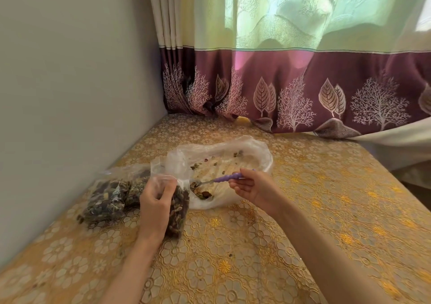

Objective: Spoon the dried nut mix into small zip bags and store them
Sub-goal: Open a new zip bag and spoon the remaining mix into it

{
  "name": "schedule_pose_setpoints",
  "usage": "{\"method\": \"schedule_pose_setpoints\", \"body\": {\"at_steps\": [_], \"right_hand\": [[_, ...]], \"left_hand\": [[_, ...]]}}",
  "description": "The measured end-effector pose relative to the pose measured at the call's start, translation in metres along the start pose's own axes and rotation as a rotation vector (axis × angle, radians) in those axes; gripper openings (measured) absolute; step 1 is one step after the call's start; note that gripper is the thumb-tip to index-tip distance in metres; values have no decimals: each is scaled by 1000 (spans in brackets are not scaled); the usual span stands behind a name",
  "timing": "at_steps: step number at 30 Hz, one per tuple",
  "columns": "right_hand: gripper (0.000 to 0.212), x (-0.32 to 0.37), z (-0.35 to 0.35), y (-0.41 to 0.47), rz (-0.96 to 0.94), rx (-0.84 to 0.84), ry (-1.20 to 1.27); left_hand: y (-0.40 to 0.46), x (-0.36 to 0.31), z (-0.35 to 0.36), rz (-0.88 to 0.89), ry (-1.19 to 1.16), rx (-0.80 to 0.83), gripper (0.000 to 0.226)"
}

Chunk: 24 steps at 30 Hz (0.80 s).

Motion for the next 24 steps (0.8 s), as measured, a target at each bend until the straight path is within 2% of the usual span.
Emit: {"method": "schedule_pose_setpoints", "body": {"at_steps": [7, 9, 11, 15, 24], "right_hand": [[25, 15, -15, -7, -53, -99, 36], [24, 26, -15, -11, -103, -112, 47], [24, 39, -11, -17, -164, -94, 57], [27, 62, 5, -32, -298, -32, 31], [17, 73, 42, -57, -504, 104, -260]], "left_hand": [[-1, -1, 1, 13, 18, 34, 5], [-1, -2, 1, 13, 11, 45, 14], [-2, -2, 1, 19, 9, 58, 22], [-2, -4, 2, 14, -2, 66, 25], [-3, -10, 4, 33, 14, 89, 29]]}}
Point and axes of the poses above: each hand's wrist, its own y-axis towards the middle knuckle, its own z-axis out of the palm, x = y × z, the point moved 2 cm from there along y, towards the middle knuckle, and after that the axes turned 4 degrees about -y, right-handed, at the moved point
